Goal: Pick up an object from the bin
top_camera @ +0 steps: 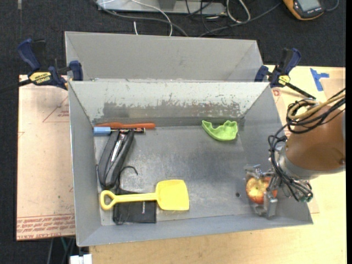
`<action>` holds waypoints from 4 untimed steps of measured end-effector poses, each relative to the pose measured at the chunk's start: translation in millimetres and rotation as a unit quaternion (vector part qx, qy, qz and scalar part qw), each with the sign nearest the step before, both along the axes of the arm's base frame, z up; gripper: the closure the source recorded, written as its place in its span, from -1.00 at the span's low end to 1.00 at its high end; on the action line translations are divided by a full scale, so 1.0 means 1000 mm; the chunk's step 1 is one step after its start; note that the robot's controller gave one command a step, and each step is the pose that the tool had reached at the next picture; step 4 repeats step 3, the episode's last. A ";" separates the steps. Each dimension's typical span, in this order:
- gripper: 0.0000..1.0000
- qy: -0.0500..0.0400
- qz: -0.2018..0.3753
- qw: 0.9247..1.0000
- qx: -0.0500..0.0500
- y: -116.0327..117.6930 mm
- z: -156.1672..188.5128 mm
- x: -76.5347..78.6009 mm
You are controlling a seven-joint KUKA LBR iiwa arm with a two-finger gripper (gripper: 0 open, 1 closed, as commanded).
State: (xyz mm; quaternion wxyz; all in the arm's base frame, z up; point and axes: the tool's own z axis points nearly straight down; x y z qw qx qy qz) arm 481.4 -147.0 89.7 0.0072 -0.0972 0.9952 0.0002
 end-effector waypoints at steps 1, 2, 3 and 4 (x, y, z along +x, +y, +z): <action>1.00 -0.001 0.000 1.000 0.000 0.000 0.030 0.001; 1.00 -0.001 -0.001 1.000 0.000 0.000 0.058 0.001; 1.00 0.000 -0.001 1.000 0.001 0.001 0.084 0.001; 1.00 0.000 -0.001 1.000 0.001 0.001 0.084 0.001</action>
Offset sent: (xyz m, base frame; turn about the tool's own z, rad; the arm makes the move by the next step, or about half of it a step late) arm 0.0005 0.0003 0.0253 0.0009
